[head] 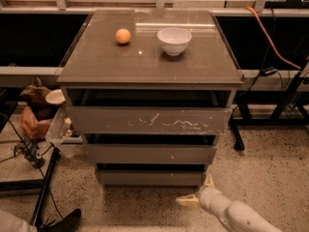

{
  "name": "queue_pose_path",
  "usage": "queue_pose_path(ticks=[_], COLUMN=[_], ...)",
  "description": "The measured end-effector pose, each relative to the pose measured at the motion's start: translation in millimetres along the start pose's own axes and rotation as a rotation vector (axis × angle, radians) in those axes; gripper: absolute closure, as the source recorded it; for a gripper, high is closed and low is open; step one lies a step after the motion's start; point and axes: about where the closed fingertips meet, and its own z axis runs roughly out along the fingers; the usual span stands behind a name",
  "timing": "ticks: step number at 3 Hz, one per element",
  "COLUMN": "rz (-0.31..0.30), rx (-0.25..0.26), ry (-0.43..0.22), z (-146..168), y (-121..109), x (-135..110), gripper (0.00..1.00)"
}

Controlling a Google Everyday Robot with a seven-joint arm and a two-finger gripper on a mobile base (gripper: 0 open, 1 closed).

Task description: Close bottom drawer

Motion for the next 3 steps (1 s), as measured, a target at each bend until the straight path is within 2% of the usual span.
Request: queue_pose_path(ticks=[1, 2, 3], rz=[0.042, 0.06, -0.031], rx=[0.209, 0.415, 0.567], ry=[0.051, 0.079, 0.079], z=[-103.5, -208.3, -298.9], y=[-39.3, -59.0, -63.8], x=[2.5, -21.4, -72.7], gripper=[0.0, 0.0, 0.0])
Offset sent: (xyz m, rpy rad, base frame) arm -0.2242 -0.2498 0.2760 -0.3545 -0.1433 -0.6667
